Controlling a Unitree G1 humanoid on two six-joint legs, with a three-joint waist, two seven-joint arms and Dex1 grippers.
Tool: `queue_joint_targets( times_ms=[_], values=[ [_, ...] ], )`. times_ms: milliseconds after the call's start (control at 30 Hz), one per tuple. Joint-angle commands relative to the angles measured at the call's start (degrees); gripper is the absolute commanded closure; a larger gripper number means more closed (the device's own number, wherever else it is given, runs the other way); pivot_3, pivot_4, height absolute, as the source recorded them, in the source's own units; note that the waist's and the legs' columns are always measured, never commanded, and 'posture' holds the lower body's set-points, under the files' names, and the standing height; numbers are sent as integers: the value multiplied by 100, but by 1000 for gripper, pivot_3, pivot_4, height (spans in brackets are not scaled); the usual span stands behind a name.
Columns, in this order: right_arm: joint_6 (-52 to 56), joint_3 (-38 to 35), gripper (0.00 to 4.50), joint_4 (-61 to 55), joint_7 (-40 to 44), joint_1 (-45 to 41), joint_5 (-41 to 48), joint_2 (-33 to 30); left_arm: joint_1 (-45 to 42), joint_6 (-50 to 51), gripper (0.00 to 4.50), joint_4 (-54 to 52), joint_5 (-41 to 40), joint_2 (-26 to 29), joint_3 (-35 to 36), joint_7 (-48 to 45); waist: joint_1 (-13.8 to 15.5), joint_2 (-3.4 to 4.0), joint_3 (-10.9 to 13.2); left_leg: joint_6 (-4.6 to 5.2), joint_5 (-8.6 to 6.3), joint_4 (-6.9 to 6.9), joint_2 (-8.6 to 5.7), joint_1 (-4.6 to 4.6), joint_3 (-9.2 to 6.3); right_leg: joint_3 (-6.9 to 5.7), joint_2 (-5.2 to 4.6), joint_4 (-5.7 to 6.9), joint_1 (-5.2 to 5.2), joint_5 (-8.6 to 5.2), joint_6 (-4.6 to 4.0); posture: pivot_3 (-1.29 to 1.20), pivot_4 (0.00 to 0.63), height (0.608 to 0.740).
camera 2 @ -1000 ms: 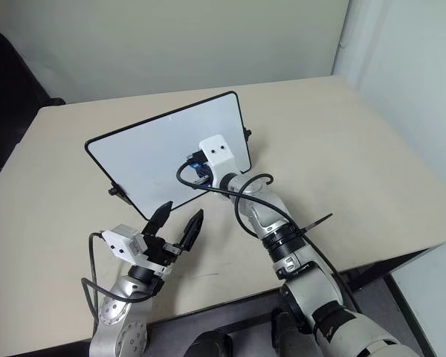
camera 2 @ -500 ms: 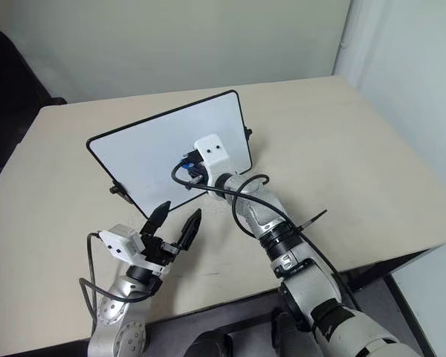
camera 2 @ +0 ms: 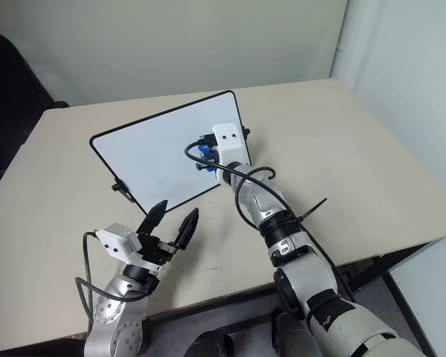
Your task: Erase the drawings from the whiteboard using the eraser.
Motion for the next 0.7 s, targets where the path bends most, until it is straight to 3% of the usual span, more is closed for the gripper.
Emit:
queue_joint_targets(
  times_ms=[33, 200, 433, 700],
  values=[
    [-148, 9, 4367, 141, -148, -126, -221, 276, -43, -15, 0, -213, -34, 25, 6, 2, -1, 0, 0, 0, 0, 0, 0, 1, 0, -1, 0, -3, 0, 0, 0, 0, 150, 737],
    [-107, 569, 4367, -139, 370, 171, -482, 446, -57, -21, 0, -205, -11, 24, -15, 0, -24, 0, 0, -1, 0, -2, 0, 1, -1, -6, 2, -25, -1, 0, 0, 0, 150, 737],
    [16, 815, 4367, -210, 540, 291, -612, 525, -79, -27, 0, -193, 8, 24, -27, 0, -64, 0, 0, -11, -7, -2, 3, 5, -9, -13, 22, -78, -6, 7, 5, 0, 150, 737],
    [110, 1189, 4367, -738, 1005, 579, -615, 561, -136, -29, 0, -142, -6, 2, -58, -20, -77, -1, -1, -64, -50, -8, 30, 7, 2, -16, 41, -79, -39, 96, -4, 0, 150, 737]
  ],
)
